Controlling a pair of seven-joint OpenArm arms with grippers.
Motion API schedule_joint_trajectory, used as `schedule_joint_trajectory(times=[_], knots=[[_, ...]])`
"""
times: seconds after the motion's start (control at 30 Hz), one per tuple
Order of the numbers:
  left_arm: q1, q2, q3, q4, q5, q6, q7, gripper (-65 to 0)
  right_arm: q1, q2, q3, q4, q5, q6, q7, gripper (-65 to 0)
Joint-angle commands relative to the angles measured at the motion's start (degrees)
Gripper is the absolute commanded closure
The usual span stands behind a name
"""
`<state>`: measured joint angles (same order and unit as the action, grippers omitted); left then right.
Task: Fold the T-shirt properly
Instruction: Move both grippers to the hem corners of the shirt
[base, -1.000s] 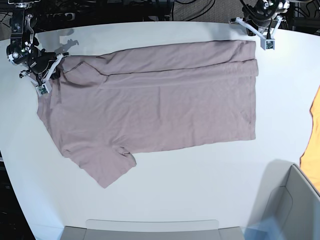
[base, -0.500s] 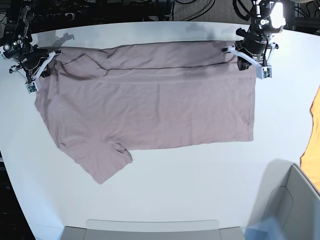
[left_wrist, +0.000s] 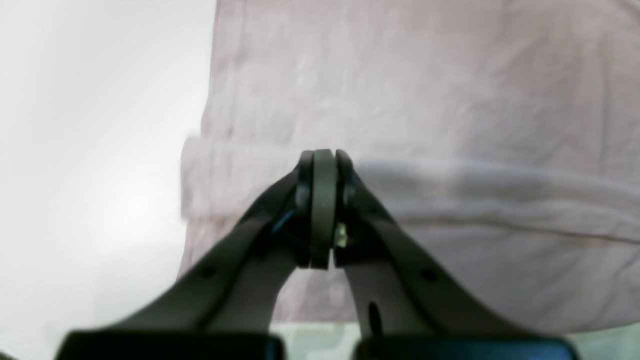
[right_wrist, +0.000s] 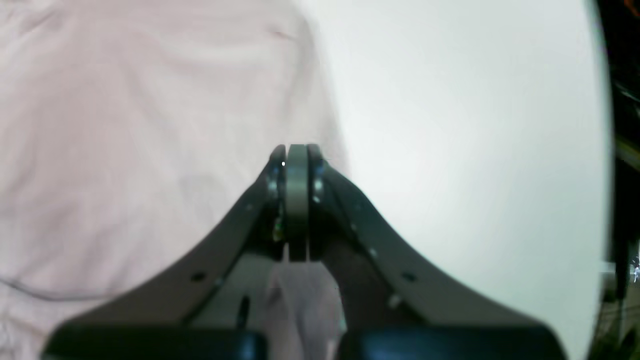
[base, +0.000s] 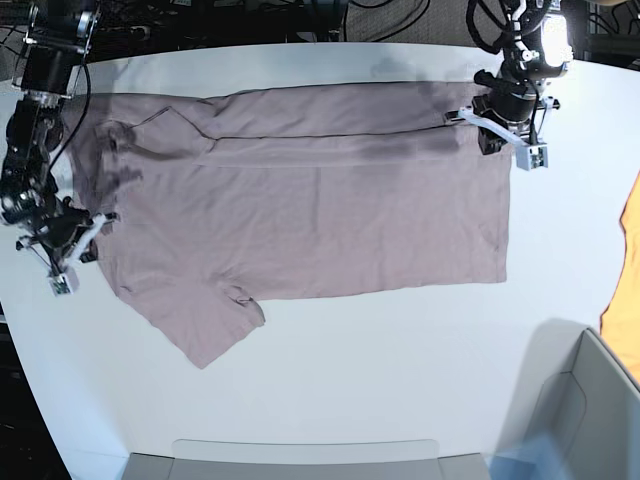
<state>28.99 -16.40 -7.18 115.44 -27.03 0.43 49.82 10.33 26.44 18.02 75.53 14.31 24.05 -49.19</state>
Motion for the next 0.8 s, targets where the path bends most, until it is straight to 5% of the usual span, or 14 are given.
schedule_joint_trajectory(times=[0.0, 0.17, 0.27, 0.37, 0.53, 0.77], knots=[[-0.3, -0.6, -0.2, 0.9, 0.1, -0.2, -1.2, 0.0, 4.3, 0.5, -2.1, -3.6, -1.4, -0.4, 2.9, 0.0], [0.1, -0.6, -0.2, 0.7, 0.1, -0.2, -1.2, 0.0, 14.2, -2.4, -7.4, -23.4, -6.4, -2.3, 12.1, 0.0], [0.1, -0.6, -0.2, 0.7, 0.1, -0.2, -1.2, 0.0, 15.7, -2.9, -7.8, -28.1, -6.5, -7.0, 12.0, 0.0], [0.1, -0.6, -0.2, 0.6, 0.1, -0.2, -1.2, 0.0, 13.2, -2.9, -8.0, -28.4, -6.6, -8.2, 11.2, 0.0], [0.0, -0.8, -0.2, 0.3, 0.1, -0.3, -1.2, 0.0, 4.0, -2.7, -7.4, -21.9, -6.4, -8.2, 3.3, 0.0], [0.1, -4.2, 0.8, 0.2, 0.0, -0.3, -1.2, 0.0, -14.6, -4.2, -7.1, 2.9, -6.3, -8.1, -3.3, 0.0]])
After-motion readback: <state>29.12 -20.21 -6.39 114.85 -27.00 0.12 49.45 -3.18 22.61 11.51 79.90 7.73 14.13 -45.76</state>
